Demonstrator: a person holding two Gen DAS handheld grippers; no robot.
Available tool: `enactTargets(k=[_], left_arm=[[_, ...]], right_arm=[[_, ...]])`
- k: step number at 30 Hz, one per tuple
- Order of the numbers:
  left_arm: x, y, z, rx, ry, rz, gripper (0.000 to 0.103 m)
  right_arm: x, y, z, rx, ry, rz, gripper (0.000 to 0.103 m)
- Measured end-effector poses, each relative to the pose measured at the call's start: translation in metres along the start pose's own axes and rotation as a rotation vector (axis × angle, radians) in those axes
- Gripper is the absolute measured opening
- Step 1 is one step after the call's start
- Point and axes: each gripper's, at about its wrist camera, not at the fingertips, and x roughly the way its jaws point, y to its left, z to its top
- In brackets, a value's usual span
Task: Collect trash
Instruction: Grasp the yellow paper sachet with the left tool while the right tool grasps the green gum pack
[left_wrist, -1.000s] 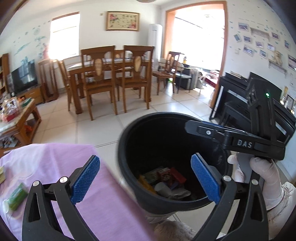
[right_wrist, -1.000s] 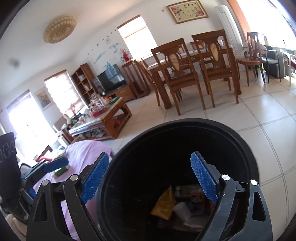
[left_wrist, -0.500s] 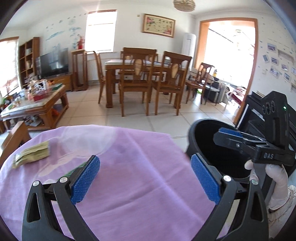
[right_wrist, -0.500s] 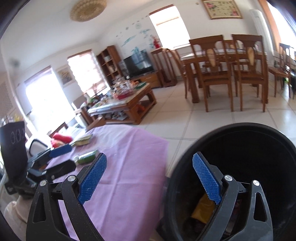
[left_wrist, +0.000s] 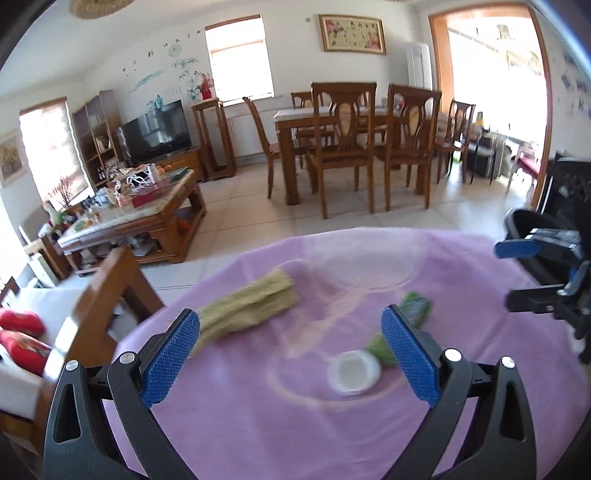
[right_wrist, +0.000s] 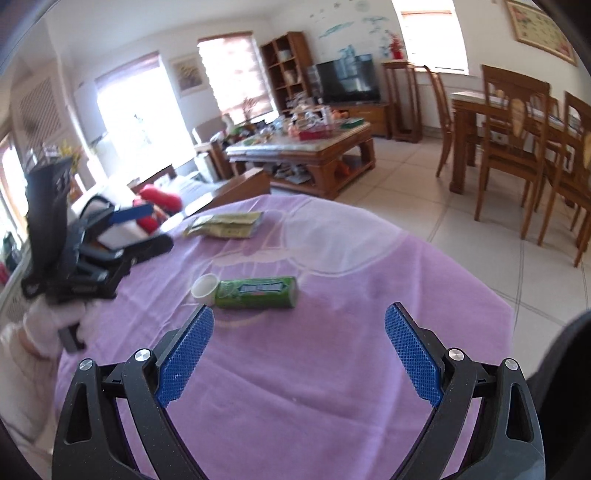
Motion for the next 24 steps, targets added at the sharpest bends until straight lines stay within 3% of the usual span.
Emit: enactTargets(k=[4, 8, 16, 21, 24], left_arm=[[0.021, 0.038, 0.002, 0.086, 0.052, 0.037, 0.097], [0.049, 0.062, 0.005, 0.166, 0.111, 0.020, 0.097], [0.079, 0.061, -0.008, 0.325, 0.193, -0.101, 0.097], [0.086, 0.049, -0.008, 0.386, 0.194, -0.167, 0.097], [0.094, 0.043, -0.009, 0.402, 0.244, -0.175, 0.070]], right_arm=[[0.029, 0.015, 0.007, -0.100, 0.055, 0.016, 0.092], [0.055, 0.027, 0.011, -0.225, 0.122, 0.001, 0.092], [0.096, 0.040, 0.012, -0.480, 0.225, -0.001, 0.092], [0.114, 0.041, 0.020, -0.524, 0.262, 0.066, 0.084], [0.123, 0.038, 0.026, -0.485, 0.290, 0.119, 0.077]])
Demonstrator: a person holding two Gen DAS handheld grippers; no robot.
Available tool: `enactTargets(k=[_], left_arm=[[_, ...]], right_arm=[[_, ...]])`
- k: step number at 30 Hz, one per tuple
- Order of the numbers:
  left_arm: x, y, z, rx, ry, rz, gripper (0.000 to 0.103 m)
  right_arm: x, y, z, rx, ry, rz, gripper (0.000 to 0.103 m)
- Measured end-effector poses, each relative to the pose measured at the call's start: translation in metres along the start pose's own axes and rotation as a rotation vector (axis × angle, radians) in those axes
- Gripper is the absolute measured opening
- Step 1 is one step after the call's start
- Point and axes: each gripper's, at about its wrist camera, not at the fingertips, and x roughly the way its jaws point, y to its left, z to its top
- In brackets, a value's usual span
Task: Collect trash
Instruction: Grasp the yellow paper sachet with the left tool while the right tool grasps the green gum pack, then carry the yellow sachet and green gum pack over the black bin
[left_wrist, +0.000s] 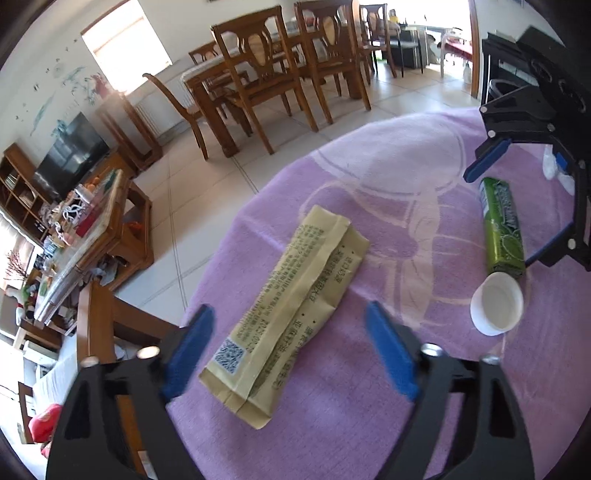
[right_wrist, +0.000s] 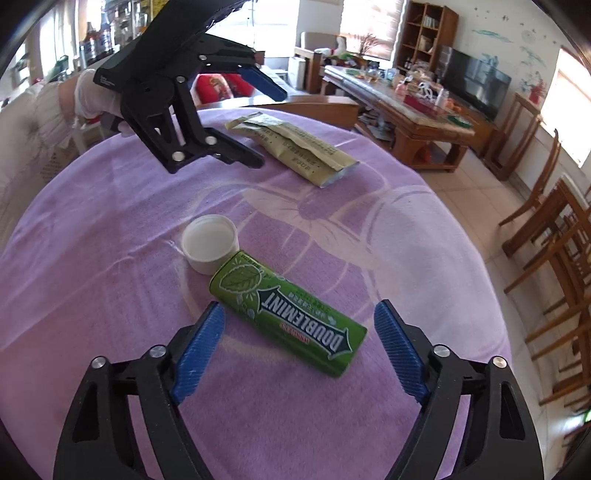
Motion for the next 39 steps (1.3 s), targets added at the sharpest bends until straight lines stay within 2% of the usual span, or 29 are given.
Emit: enactTargets(k=[2, 3, 4, 5, 7, 8, 9, 10, 13, 17, 21, 28, 33, 36, 39], left_arm=[[0.002, 0.001, 0.005, -0.035, 0.011, 0.000, 0.062], [0.004, 0.002, 0.004, -0.056, 0.024, -0.011, 0.061], [0.004, 0.007, 0.004, -0.097, 0.030, -0.032, 0.059], [0.005, 0.012, 0.003, -0.138, 0.036, -0.068, 0.052], [0.002, 0.013, 0.000, -0.172, 0.034, -0.081, 0.049], [0.001, 0.012, -0.001, -0.177, 0.035, -0.077, 0.044], [-0.001, 0.011, -0.002, -0.194, 0.040, -0.088, 0.038], [-0.002, 0.011, -0.003, -0.228, 0.045, -0.102, 0.038], [-0.006, 0.005, -0.005, -0.270, 0.045, -0.075, 0.037], [-0.016, -0.003, -0.013, -0.330, 0.019, -0.064, 0.035], [-0.033, -0.009, -0.022, -0.392, -0.036, -0.059, 0.035], [-0.085, -0.026, -0.028, -0.529, -0.200, -0.126, 0.035], [-0.115, -0.055, -0.021, -0.541, -0.292, -0.175, 0.036], [-0.135, -0.078, -0.018, -0.519, -0.380, -0.206, 0.036], [-0.143, -0.097, -0.013, -0.514, -0.413, -0.258, 0.036]], right_arm=[[0.002, -0.004, 0.002, 0.023, -0.001, 0.031, 0.074], [0.002, -0.003, 0.003, 0.021, 0.000, 0.029, 0.074], [0.002, -0.003, 0.003, 0.025, 0.003, 0.030, 0.073], [0.002, -0.003, 0.004, 0.029, 0.007, 0.029, 0.072], [-0.001, -0.003, 0.004, 0.040, 0.012, 0.026, 0.059], [-0.003, -0.002, 0.005, 0.047, 0.013, 0.026, 0.056], [-0.005, -0.002, 0.004, 0.054, 0.013, 0.028, 0.047], [-0.009, 0.003, 0.001, 0.060, 0.012, 0.030, 0.041], [-0.014, 0.008, -0.003, 0.090, 0.007, 0.040, 0.032], [-0.020, 0.010, -0.009, 0.155, -0.014, 0.055, 0.031], [-0.036, 0.010, -0.020, 0.239, -0.075, 0.083, 0.031], [-0.081, 0.006, -0.044, 0.372, -0.225, 0.130, 0.031], [-0.111, 0.012, -0.063, 0.418, -0.297, 0.124, 0.031], [-0.130, 0.013, -0.076, 0.433, -0.334, 0.117, 0.031], [-0.152, 0.015, -0.088, 0.445, -0.379, 0.106, 0.032]])
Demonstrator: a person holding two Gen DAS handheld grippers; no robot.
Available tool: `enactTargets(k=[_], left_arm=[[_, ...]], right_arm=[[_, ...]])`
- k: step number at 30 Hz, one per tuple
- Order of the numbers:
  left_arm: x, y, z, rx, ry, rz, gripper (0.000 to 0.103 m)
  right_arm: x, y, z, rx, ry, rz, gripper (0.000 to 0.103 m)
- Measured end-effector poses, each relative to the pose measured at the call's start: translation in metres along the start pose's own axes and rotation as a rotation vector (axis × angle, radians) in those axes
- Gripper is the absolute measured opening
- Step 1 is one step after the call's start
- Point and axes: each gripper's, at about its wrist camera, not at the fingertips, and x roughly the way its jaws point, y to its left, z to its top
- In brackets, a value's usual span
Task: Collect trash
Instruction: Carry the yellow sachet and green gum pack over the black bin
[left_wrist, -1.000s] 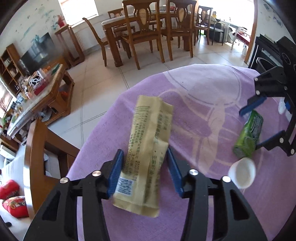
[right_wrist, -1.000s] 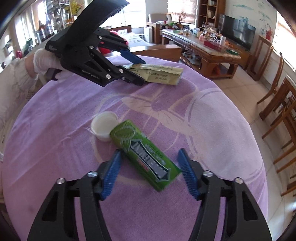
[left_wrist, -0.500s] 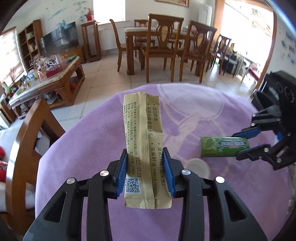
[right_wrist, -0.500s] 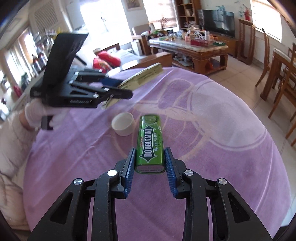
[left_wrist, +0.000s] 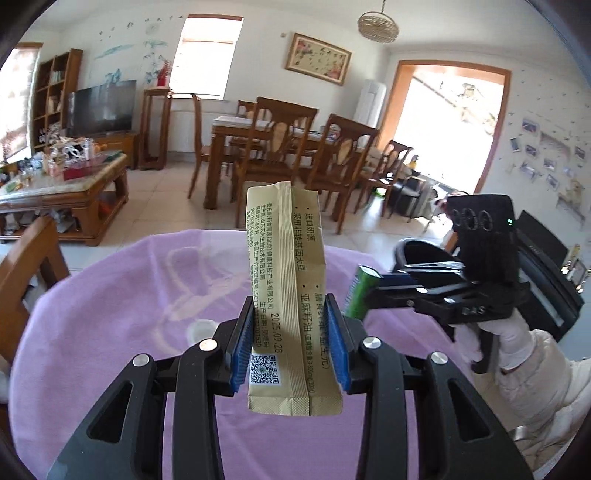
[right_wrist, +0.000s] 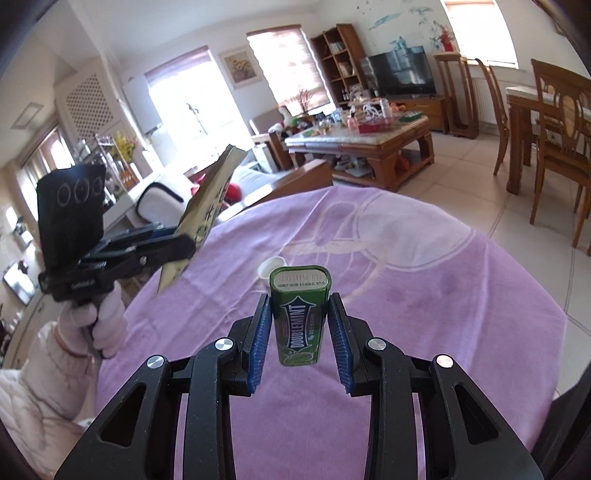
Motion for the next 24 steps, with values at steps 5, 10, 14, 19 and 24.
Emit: enactTargets(k=[5, 10, 14, 19, 24], left_arm=[[0.001, -0.034, -0.004, 0.005, -0.037, -0.074, 0.036], [0.014, -0.062, -0.004, 0.032, -0.022, -0.129, 0.036], [0.030, -0.089, -0.001, 0.072, -0.012, -0.142, 0.036], [0.064, -0.135, 0.015, 0.108, -0.026, -0.132, 0.036], [0.111, -0.192, 0.025, 0.142, -0.017, -0.184, 0.036]], right_arm=[[-0.046, -0.006, -0.007, 0.019, -0.079, -0.023, 0.032], [-0.098, -0.030, -0.019, 0.055, -0.150, -0.093, 0.032], [-0.144, -0.065, -0.039, 0.116, -0.217, -0.163, 0.032], [-0.196, -0.116, -0.072, 0.223, -0.294, -0.285, 0.032], [-0.239, -0.159, -0.112, 0.296, -0.312, -0.394, 0.032]])
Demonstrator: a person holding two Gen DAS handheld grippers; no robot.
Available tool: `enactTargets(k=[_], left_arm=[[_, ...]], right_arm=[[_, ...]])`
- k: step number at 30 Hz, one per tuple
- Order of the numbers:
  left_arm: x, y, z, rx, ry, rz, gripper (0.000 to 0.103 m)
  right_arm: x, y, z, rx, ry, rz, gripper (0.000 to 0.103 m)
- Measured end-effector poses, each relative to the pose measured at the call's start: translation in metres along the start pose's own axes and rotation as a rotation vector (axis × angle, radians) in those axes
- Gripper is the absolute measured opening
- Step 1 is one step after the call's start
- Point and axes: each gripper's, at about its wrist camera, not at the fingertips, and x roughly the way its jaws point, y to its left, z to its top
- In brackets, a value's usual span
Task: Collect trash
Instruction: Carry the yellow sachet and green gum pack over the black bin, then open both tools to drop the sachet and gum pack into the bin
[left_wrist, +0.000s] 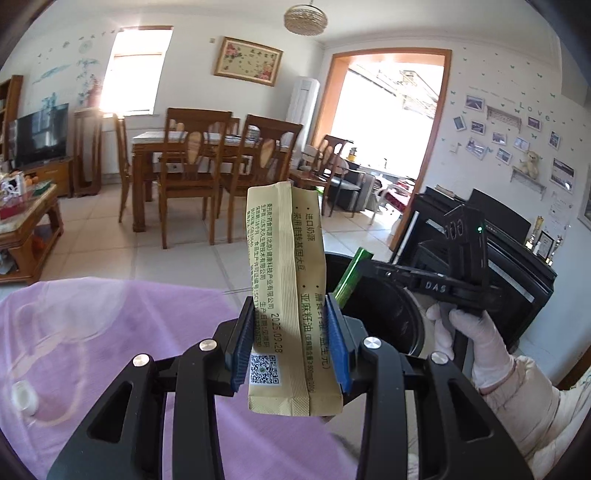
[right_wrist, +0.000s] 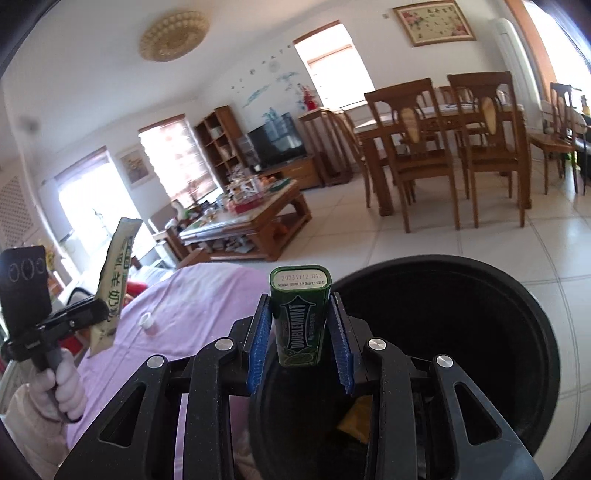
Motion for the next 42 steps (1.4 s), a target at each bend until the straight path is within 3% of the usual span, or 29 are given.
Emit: enactTargets(k=[6, 14, 29, 42], left_arm=[[0.072, -0.044, 0.008, 0.048, 0.067, -0.066, 0.036], [0.125, -0.069, 0.002, 0.076, 0.149, -0.086, 0.036], [0.166, -0.070, -0.014, 0.066, 0.253, -0.047, 0.037], [0.173, -0.076, -0.012, 0.100, 0.280, -0.021, 0.038]], right_arm=[[-0.015, -0.053, -0.019, 0.059, -0.005, -0.077, 0.032], [-0.025, -0.094, -0.036, 0.086, -0.030, -0.137, 0.032], [-0.009, -0.100, -0.040, 0.089, -0.036, -0.190, 0.032], [-0.004, -0.092, -0.042, 0.072, -0.037, -0.223, 0.032]])
